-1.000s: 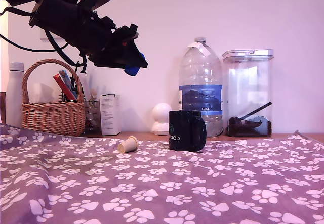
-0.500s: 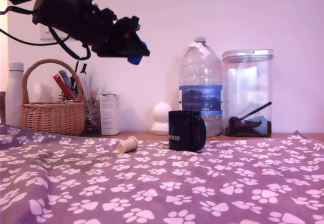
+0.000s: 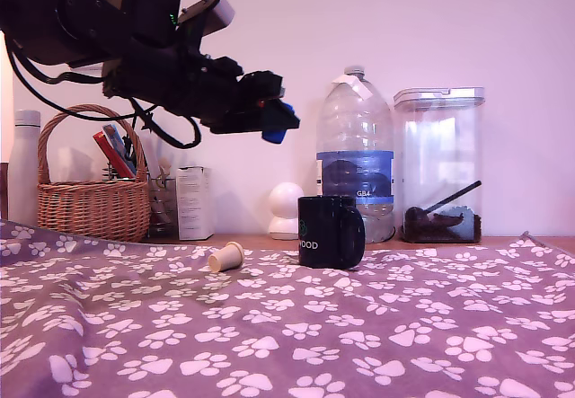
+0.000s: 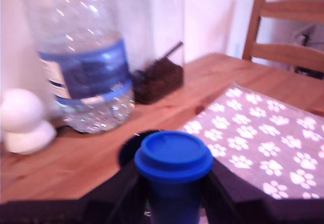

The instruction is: Pick up the coffee capsules from the table one by one and drop them inside the nearest coffee cup

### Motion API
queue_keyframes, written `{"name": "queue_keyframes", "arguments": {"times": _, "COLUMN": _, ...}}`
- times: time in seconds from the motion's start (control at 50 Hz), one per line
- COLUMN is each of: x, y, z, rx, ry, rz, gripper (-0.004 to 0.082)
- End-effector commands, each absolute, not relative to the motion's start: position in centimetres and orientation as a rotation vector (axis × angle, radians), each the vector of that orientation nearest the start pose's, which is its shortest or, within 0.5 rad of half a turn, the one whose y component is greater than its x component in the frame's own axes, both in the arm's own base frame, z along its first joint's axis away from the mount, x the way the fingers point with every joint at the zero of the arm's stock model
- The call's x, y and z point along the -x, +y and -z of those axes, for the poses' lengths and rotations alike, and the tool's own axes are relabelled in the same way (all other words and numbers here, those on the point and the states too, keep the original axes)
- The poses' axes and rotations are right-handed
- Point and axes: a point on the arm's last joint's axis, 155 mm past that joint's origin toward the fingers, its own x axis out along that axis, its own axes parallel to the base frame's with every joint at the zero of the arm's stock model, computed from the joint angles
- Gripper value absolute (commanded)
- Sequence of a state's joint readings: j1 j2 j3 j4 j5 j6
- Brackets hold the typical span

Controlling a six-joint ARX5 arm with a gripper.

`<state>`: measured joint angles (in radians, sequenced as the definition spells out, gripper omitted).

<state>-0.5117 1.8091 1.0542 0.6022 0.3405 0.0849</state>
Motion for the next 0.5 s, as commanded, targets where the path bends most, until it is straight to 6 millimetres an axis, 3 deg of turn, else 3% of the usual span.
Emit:
{"name": "queue_keyframes", "arguments": {"times": 0.0, "x": -44.6, "y": -32.4, "z": -20.1, "rx": -0.09, "ry": 0.108, "rz": 0.859, "gripper": 0.0219}}
{"name": "queue_keyframes", "arguments": {"times": 0.48, "x": -49.2, "y": -36.8, "z": -20.0, "rx": -0.104, "ry": 0.194, "rz": 0.882, "gripper": 0.0219}}
